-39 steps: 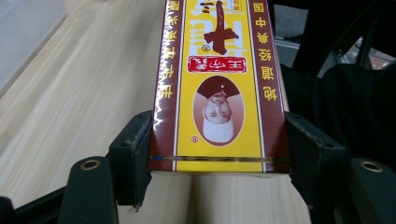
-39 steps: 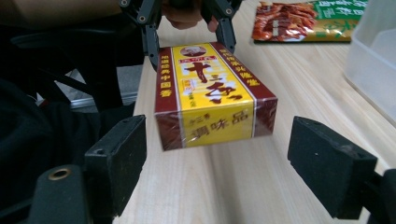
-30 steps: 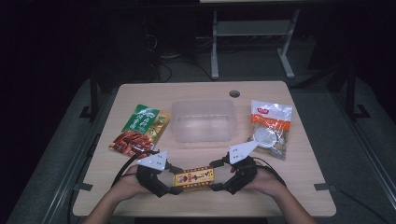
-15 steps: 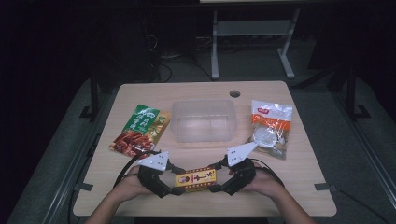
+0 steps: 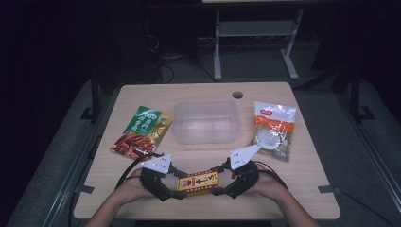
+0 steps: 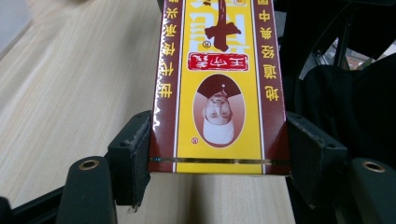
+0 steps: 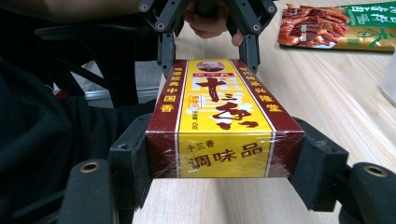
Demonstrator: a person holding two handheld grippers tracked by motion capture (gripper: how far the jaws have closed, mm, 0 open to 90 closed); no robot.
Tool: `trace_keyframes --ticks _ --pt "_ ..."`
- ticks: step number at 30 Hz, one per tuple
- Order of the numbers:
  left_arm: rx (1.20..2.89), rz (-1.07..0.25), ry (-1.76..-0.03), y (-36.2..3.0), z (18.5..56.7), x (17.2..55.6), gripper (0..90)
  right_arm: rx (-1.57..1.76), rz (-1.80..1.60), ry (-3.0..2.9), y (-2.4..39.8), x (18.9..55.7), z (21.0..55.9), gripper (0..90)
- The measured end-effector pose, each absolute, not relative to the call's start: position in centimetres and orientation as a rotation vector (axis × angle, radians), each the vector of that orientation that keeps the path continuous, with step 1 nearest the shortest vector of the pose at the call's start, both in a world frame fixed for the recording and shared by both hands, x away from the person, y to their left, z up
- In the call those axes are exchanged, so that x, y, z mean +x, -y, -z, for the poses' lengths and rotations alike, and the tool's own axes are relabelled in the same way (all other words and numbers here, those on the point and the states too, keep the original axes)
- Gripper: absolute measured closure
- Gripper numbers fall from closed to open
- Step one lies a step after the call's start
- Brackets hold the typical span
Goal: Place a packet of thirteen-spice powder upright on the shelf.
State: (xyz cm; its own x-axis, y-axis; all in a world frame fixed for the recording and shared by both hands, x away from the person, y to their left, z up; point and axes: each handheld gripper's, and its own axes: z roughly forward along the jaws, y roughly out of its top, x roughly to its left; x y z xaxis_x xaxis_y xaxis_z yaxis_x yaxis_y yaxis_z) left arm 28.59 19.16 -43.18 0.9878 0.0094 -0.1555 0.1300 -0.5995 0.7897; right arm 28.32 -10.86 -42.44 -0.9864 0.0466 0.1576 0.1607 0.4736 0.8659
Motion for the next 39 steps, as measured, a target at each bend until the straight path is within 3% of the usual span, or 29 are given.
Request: trace_keyframes --ticks 1,6,17,29,39 --pt "2.217 0.157 -0.115 -19.1 43.3 28.5 20.0 -0.185 1.543 2.607 10.8 28.4 42.4 31.7" --pt "2.237 0.129 -0.181 -19.7 43.4 29.0 13.5 -0.217 1.531 2.618 11.0 28.4 42.3 31.7" --pt "2.228 0.053 -0.363 -21.9 43.7 27.7 13.4 -0.263 1.487 2.729 11.1 29.0 41.2 31.8" --pt "2.234 -0.061 -0.426 -22.7 43.8 27.9 13.1 -0.324 1.500 2.767 11.6 30.7 39.9 31.8" --pt "2.231 -0.071 -0.449 -23.1 43.9 28.1 10.6 -0.386 1.523 2.807 12.0 32.8 38.2 31.8"
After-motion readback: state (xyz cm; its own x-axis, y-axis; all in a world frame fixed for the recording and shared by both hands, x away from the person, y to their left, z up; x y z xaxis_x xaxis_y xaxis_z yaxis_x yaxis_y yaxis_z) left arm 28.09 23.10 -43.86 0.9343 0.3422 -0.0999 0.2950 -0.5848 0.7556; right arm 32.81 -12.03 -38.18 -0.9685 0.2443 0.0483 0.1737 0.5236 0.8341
